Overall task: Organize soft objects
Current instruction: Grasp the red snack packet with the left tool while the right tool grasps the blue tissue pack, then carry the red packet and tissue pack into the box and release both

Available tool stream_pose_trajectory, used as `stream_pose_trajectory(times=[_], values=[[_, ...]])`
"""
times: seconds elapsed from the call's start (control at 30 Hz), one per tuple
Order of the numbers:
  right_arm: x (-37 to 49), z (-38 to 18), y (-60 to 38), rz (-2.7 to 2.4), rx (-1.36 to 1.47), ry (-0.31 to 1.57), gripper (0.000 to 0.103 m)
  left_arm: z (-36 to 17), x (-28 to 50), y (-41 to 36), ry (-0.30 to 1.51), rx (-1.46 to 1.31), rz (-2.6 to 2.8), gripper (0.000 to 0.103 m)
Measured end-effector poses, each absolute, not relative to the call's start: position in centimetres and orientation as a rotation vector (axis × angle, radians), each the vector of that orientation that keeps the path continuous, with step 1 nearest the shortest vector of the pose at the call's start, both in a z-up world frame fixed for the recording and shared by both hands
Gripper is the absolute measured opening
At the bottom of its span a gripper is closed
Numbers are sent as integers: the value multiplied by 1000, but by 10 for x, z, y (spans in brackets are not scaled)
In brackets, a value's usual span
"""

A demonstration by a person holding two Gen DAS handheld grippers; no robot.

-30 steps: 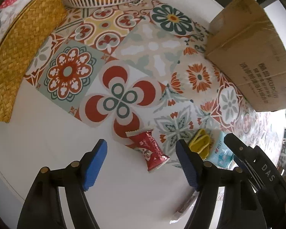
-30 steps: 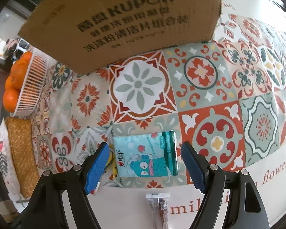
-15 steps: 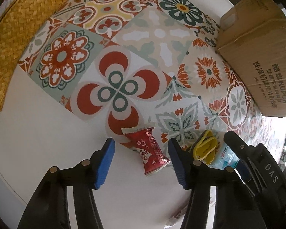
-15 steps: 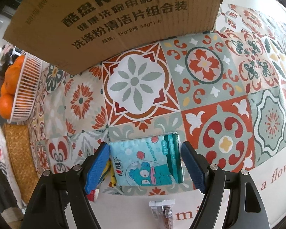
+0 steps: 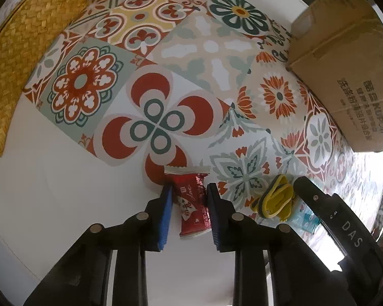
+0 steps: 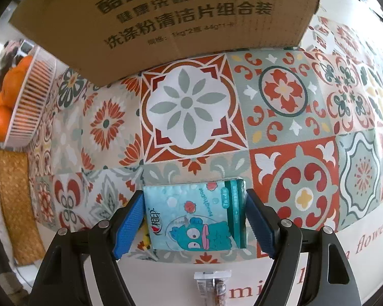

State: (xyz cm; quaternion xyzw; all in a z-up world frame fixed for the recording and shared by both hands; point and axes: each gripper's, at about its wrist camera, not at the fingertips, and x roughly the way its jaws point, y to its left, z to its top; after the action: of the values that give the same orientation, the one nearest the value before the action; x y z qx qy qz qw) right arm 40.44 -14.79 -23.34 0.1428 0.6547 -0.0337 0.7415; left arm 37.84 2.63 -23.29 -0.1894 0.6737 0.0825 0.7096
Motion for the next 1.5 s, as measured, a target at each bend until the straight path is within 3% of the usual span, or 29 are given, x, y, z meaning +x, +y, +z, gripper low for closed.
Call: stream_pose_trajectory(times=[0.57, 1.5], values=[[380, -200, -160, 6, 234, 1328, 75, -208, 370, 4, 1422, -299, 54, 25], [363, -94, -171, 89, 212, 1060, 75, -106, 370, -10, 1152, -232, -107, 25]])
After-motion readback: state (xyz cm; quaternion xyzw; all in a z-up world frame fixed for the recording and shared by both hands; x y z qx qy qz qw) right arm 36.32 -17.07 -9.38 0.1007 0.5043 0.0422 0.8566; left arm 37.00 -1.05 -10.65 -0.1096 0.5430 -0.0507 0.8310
